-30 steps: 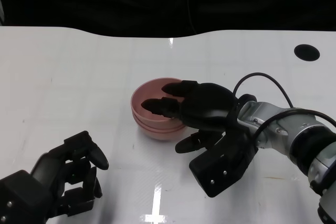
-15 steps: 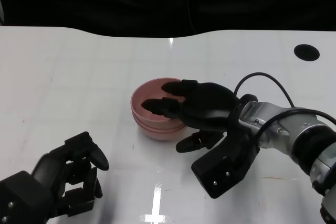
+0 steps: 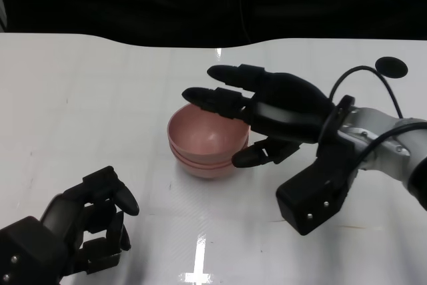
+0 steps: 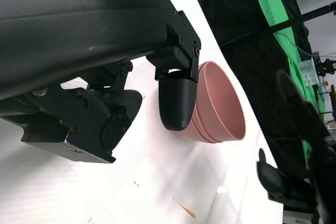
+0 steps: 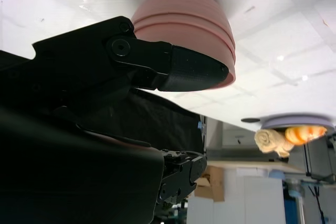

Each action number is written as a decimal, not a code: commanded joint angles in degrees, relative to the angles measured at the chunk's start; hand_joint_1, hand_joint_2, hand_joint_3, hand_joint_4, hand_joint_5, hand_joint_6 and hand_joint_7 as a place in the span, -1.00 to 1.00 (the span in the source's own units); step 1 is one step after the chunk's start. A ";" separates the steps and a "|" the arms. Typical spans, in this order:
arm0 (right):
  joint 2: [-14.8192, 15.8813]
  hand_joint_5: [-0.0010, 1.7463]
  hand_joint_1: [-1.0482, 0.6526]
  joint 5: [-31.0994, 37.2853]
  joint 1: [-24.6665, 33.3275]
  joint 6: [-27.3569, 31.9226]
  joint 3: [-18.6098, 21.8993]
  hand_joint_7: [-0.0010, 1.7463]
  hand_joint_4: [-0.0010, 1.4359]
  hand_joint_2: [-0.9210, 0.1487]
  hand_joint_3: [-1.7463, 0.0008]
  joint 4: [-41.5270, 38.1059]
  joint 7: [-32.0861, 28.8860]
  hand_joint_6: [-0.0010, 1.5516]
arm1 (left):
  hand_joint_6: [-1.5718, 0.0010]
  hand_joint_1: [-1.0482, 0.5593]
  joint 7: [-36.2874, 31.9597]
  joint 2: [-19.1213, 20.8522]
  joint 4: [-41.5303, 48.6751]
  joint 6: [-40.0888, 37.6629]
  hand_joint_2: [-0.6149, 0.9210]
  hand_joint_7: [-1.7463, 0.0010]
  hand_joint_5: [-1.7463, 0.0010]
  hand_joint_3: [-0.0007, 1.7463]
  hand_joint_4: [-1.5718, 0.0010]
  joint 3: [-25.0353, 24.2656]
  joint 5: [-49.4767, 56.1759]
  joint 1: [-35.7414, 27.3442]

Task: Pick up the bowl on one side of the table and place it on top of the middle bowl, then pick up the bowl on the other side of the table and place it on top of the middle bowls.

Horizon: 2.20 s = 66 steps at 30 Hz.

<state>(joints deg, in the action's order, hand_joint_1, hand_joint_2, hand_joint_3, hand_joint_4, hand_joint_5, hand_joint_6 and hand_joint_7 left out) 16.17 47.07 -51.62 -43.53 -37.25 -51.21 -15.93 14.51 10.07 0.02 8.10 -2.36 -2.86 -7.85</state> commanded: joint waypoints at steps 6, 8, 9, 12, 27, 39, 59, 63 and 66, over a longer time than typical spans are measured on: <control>5.40 -0.95 -0.59 -13.00 14.26 -3.99 10.53 -0.97 -0.88 -1.00 0.62 14.28 3.44 -0.88 | 0.32 0.48 -0.44 0.82 -0.91 -1.11 0.75 -1.00 -1.00 0.21 0.11 -0.84 -0.06 -0.61; 5.55 -0.93 -0.51 -18.27 19.30 -4.53 13.49 -0.97 -0.82 -1.00 0.66 17.63 5.07 -0.84 | 0.33 0.49 -0.06 0.92 -0.74 -0.86 0.76 -1.00 -1.00 0.21 0.11 -1.11 -0.55 -0.56; 5.33 -0.89 -0.41 -20.61 21.49 -5.34 14.86 -0.93 -0.69 -1.00 0.73 18.78 5.36 -0.74 | 0.34 0.51 0.18 0.97 -0.54 -0.59 0.77 -1.00 -1.00 0.20 0.11 -1.25 -0.82 -0.50; 3.76 -0.81 -0.25 -27.38 28.89 -4.82 19.09 -0.87 -0.37 -1.00 0.81 23.27 6.11 -0.50 | 0.34 0.53 0.47 1.20 -0.37 -0.46 0.79 -1.00 -1.00 0.19 0.11 -1.62 -1.05 -0.35; -6.80 -0.84 0.13 -53.24 46.64 2.18 30.39 -0.88 0.51 -1.00 0.70 27.84 17.92 0.21 | 0.34 0.54 0.57 1.53 0.13 0.30 0.78 -1.00 -1.00 0.19 0.13 -2.41 -1.14 -0.45; -13.16 0.70 0.19 -69.25 52.99 14.74 38.43 0.21 0.23 -0.79 0.24 29.94 32.02 0.15 | 0.34 0.56 0.78 1.52 -0.33 1.31 0.77 -1.00 -1.00 0.24 0.13 -3.34 -1.73 -1.34; -16.29 1.00 0.08 -68.05 55.40 19.26 41.19 0.84 0.19 -0.37 -0.19 36.68 37.44 -0.12 | 0.27 0.53 0.74 1.96 -1.00 0.17 0.70 -1.00 -1.00 0.34 0.05 -3.71 -2.99 -1.28; -16.20 1.00 0.05 -67.85 56.79 20.43 40.33 0.74 0.22 -0.33 -0.16 36.85 39.24 -0.02 | 0.29 0.54 1.28 2.07 -0.70 0.66 0.70 -1.00 -1.00 0.35 0.06 -3.67 -3.39 -0.99; -16.25 1.00 0.09 -68.02 56.86 20.68 40.52 0.72 0.22 -0.36 -0.17 37.06 39.94 -0.01 | 0.29 0.54 1.41 2.10 -0.57 1.09 0.70 -1.00 -1.00 0.35 0.06 -3.67 -3.34 -1.00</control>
<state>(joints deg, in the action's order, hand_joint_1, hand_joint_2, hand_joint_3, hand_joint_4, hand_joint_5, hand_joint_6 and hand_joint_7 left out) -0.41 -20.76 4.93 -23.16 2.74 -15.09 23.65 15.45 11.36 -0.34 8.68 -5.57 -5.59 -8.83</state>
